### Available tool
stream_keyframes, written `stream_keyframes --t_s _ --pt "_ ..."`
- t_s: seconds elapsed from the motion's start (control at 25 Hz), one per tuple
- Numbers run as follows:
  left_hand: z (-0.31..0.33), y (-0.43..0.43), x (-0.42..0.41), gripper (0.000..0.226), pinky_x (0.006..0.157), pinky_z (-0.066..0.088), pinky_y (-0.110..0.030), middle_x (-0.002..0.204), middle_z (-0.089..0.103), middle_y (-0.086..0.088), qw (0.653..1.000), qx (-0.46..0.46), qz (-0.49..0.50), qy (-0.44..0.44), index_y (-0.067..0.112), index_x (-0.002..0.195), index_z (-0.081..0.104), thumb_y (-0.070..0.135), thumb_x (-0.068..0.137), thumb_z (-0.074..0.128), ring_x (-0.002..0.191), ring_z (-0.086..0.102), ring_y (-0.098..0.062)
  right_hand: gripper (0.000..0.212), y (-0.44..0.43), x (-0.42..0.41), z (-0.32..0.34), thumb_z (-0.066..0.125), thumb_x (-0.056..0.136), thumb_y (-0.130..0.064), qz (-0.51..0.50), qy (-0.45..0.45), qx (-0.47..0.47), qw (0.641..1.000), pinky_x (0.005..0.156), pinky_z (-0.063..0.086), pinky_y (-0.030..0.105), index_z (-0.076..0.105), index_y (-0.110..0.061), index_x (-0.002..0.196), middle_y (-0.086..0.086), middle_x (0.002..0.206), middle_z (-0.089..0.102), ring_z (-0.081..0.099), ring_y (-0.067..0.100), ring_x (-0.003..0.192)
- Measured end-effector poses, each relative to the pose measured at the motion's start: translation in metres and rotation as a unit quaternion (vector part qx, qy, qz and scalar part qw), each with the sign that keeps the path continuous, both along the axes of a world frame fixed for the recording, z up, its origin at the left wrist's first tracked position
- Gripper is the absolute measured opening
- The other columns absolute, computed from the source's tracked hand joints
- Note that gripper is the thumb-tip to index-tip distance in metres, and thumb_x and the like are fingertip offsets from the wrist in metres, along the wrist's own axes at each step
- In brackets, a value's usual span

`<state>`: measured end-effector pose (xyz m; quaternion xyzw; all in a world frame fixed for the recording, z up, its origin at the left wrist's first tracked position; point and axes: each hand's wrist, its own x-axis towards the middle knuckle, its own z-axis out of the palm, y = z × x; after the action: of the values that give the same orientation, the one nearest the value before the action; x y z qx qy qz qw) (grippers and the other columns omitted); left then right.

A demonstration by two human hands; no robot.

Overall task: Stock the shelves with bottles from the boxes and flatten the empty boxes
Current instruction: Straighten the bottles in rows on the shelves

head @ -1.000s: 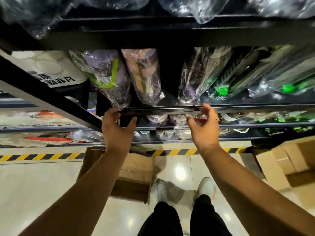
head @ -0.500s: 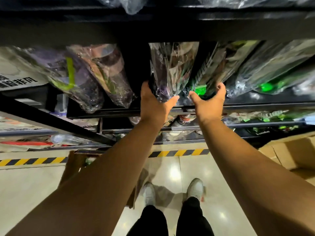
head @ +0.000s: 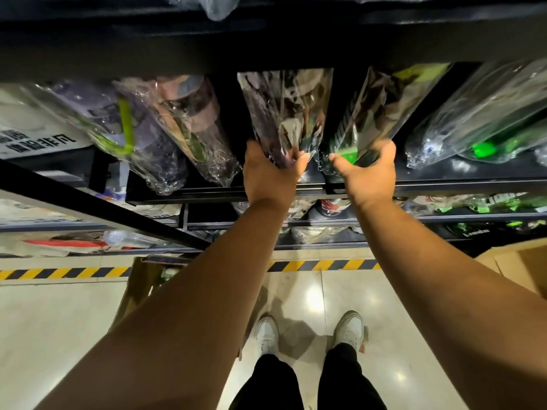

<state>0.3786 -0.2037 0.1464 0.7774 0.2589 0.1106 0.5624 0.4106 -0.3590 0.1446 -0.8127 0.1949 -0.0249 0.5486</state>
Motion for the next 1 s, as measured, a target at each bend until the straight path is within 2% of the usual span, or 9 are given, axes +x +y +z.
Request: stream_keyframes --t_s 0.16,0.28,0.4,0.48,0.56,0.64,0.72,0.84,1.0 --pt "0.005 0.011 -0.004 0.062 0.093 0.055 -0.036 0.109 0.069 0.007 1.0 0.021 -0.004 0.003 0.034 0.108 0.046 0.045 0.06 0.083 0.1 0.067 -0.014 0.058 0.016 -0.01 -0.004 0.086 0.064 -0.04 0.022 -0.018 0.002 1.0 0.089 0.052 0.04 0.049 -0.023 0.107 0.003 0.106 0.063 0.06 0.02 0.096" --pt "0.004 0.013 -0.004 0.07 0.094 0.053 -0.032 0.112 0.069 0.007 1.0 0.015 -0.027 0.001 0.027 0.117 0.047 0.044 0.059 0.083 0.102 0.067 -0.012 0.076 0.021 -0.012 -0.007 0.085 0.065 -0.043 0.033 0.001 -0.006 0.999 0.094 0.05 0.044 0.047 -0.016 0.126 0.011 0.122 0.059 0.059 0.026 0.107" --pt "0.007 0.013 -0.009 0.081 0.095 0.048 -0.025 0.122 0.061 0.005 0.998 0.007 -0.063 0.006 0.015 0.131 0.044 0.027 0.065 0.089 0.108 0.06 -0.011 0.091 0.014 -0.016 -0.001 0.087 0.062 -0.042 0.072 0.026 -0.004 0.997 0.103 0.047 0.043 0.042 -0.019 0.137 0.008 0.134 0.05 0.053 0.023 0.121" --pt "0.004 0.014 -0.022 0.092 0.097 0.046 -0.027 0.129 0.059 0.0 0.998 0.019 -0.061 0.031 0.014 0.138 0.041 0.039 0.061 0.084 0.113 0.059 -0.016 0.096 0.0 -0.026 0.008 0.088 0.064 -0.038 0.093 0.041 -0.016 0.995 0.108 0.043 0.039 0.037 -0.023 0.144 0.006 0.141 0.041 0.047 0.021 0.128" --pt "0.001 0.012 -0.039 0.096 0.101 0.049 -0.038 0.129 0.06 -0.007 0.993 0.068 -0.05 0.081 0.015 0.139 0.042 0.053 0.058 0.077 0.117 0.06 -0.026 0.089 -0.022 -0.047 0.02 0.083 0.076 -0.031 0.089 0.075 -0.042 0.992 0.108 0.041 0.038 0.033 -0.022 0.149 0.007 0.146 0.035 0.044 0.023 0.131" --pt "-0.001 0.003 -0.061 0.087 0.1 0.049 -0.045 0.127 0.06 -0.015 0.978 0.141 -0.078 0.134 0.009 0.137 0.048 0.047 0.066 0.08 0.118 0.057 -0.034 0.076 -0.055 -0.071 0.027 0.079 0.082 -0.03 0.068 0.1 -0.066 0.991 0.109 0.041 0.04 0.039 -0.022 0.146 0.008 0.146 0.038 0.045 0.025 0.131" --pt "0.003 -0.014 -0.076 0.074 0.096 0.05 -0.045 0.122 0.061 -0.016 0.962 0.191 -0.132 0.142 0.011 0.13 0.055 0.048 0.07 0.078 0.114 0.059 -0.035 0.066 -0.092 -0.093 0.034 0.077 0.083 -0.032 0.049 0.11 -0.084 0.989 0.107 0.041 0.041 0.046 -0.024 0.141 0.007 0.142 0.043 0.048 0.027 0.128" --pt "0.013 -0.058 -0.073 0.07 0.094 0.05 -0.045 0.123 0.06 -0.014 0.96 0.148 -0.208 0.116 0.014 0.128 0.056 0.041 0.07 0.086 0.112 0.059 -0.032 0.058 -0.143 -0.101 0.041 0.075 0.086 -0.026 0.021 0.12 -0.108 0.987 0.104 0.039 0.034 0.05 -0.018 0.137 0.011 0.139 0.044 0.047 0.028 0.127" --pt "0.032 -0.145 -0.025 0.081 0.102 0.045 -0.042 0.135 0.051 -0.016 0.957 0.121 -0.257 0.052 0.008 0.138 0.045 0.031 0.073 0.088 0.121 0.053 -0.029 0.068 -0.21 -0.062 0.045 0.077 0.083 -0.031 0.009 0.104 -0.118 0.988 0.104 0.042 0.037 0.045 -0.016 0.141 0.012 0.138 0.047 0.049 0.028 0.126"
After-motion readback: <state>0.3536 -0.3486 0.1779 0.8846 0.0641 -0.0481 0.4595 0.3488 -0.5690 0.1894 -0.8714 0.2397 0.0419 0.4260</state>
